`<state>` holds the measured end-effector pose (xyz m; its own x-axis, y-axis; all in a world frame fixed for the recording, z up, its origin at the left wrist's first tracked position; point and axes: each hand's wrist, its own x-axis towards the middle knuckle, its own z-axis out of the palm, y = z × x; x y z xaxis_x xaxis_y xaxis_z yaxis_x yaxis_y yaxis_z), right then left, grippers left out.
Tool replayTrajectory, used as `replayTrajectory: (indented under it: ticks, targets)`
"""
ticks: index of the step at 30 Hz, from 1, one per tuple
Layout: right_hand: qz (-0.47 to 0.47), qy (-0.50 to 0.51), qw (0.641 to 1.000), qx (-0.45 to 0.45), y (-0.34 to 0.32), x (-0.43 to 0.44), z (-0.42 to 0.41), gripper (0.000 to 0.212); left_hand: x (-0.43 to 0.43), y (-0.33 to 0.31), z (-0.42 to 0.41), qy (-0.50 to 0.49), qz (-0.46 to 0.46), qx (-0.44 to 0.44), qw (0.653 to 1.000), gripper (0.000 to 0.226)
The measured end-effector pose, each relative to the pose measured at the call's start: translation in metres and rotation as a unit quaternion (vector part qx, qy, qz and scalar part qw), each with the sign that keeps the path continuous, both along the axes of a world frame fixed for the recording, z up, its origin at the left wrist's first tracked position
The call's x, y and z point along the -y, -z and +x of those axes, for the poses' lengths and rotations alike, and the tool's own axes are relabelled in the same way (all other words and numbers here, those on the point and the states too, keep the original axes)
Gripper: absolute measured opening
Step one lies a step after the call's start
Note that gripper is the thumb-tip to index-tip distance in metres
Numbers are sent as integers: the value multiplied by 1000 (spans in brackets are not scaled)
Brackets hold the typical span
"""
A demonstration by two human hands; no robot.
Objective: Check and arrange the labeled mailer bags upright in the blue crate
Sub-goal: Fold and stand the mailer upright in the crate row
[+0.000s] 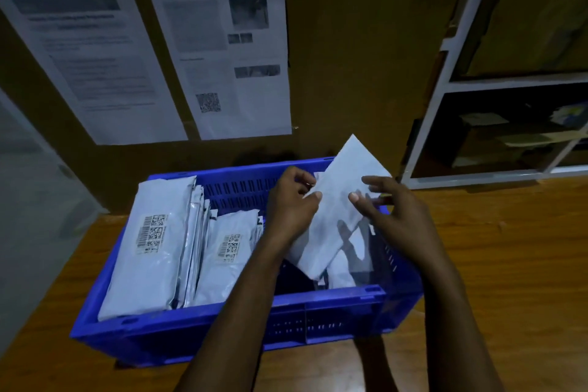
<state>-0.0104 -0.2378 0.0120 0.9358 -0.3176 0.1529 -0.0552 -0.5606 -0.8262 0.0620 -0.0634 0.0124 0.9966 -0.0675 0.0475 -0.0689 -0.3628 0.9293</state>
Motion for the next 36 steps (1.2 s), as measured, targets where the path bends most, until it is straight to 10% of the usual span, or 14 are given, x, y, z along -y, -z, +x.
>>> replayTrajectory:
  ticks: [8,16,25,36]
  targets:
    - [55,53,997,11,-3,13,-1,84,-42,-30,8,142,86,41,985,16]
    - [311,28,947,80,-1,22,-5,26,-53,-28,2,172,28,9,985,16]
    - [375,124,911,118,6,40,-6,33,-78,6,-7,179,-120,-172,961,47]
    - [305,114,940,103,17,41,-7,35,-86,13,3,16,-250,-41,967,18]
